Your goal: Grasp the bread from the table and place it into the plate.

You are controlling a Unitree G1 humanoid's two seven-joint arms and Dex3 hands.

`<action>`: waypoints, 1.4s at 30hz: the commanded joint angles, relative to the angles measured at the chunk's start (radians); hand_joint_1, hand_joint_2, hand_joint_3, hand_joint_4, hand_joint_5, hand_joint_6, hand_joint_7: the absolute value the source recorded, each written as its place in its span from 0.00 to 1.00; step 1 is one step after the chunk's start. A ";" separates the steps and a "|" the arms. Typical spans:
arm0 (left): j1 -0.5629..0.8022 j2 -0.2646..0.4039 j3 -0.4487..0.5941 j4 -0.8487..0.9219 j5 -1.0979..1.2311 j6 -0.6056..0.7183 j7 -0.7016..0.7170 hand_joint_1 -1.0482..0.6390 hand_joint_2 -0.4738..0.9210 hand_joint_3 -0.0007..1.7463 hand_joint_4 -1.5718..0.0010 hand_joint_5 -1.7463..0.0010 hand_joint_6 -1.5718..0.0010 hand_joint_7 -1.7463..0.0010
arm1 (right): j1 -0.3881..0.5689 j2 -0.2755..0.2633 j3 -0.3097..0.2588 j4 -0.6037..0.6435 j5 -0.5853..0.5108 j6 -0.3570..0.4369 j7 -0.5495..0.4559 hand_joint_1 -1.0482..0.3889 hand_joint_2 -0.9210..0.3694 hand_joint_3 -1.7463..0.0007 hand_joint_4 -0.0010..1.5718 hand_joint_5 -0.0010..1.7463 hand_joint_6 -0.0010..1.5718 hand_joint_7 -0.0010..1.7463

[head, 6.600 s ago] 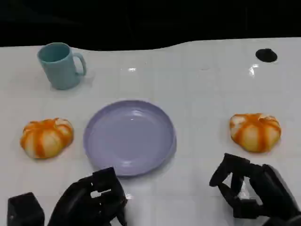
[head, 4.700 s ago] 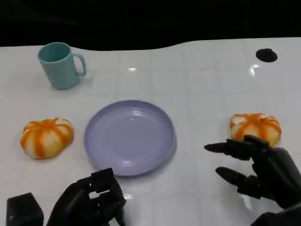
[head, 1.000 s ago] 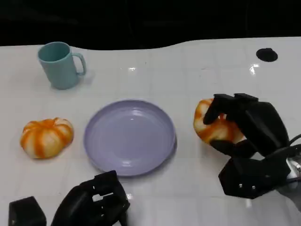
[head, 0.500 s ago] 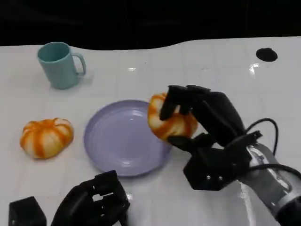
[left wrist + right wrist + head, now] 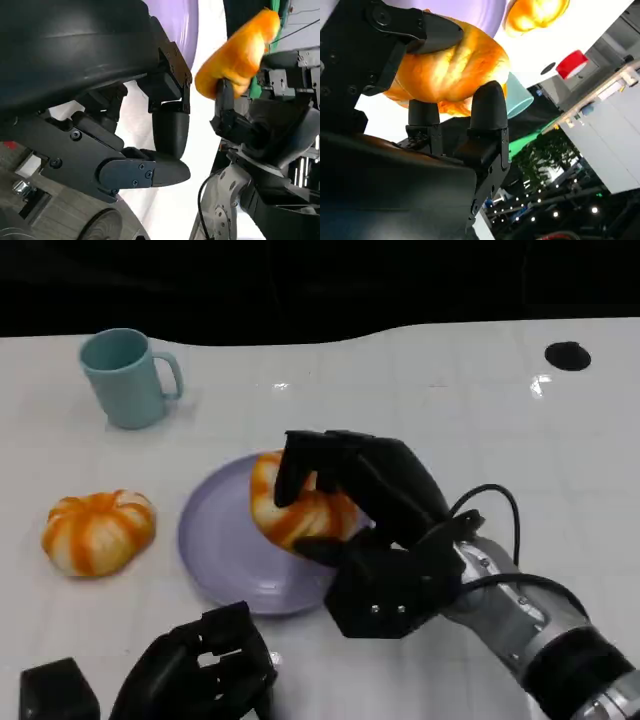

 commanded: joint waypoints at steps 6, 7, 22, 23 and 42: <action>0.012 0.016 -0.001 -0.019 0.010 0.002 0.008 0.27 0.84 0.36 0.50 0.00 0.53 0.16 | -0.036 0.007 0.017 0.014 -0.007 0.036 0.065 0.57 0.30 0.55 0.36 0.65 0.41 0.34; 0.013 0.017 -0.001 -0.019 0.010 0.002 0.009 0.27 0.84 0.36 0.50 0.00 0.53 0.16 | -0.035 0.004 0.019 0.010 -0.009 0.041 0.076 0.54 0.25 0.60 0.32 0.56 0.40 0.25; 0.010 0.020 -0.002 -0.019 0.014 0.002 0.009 0.25 0.83 0.38 0.51 0.00 0.53 0.15 | 0.041 -0.053 0.021 -0.169 0.011 0.136 0.221 0.36 0.00 0.93 0.00 0.31 0.23 0.01; 0.009 0.019 -0.002 -0.018 0.012 0.003 0.009 0.25 0.83 0.38 0.50 0.00 0.53 0.15 | 0.048 -0.059 0.019 -0.181 0.014 0.136 0.225 0.36 0.00 0.93 0.00 0.32 0.23 0.01; 0.003 0.017 0.003 -0.006 0.003 0.002 0.001 0.26 0.81 0.40 0.50 0.00 0.53 0.16 | 0.248 -0.198 -0.064 -0.413 0.061 0.064 0.230 0.42 0.00 0.95 0.08 0.38 0.31 0.03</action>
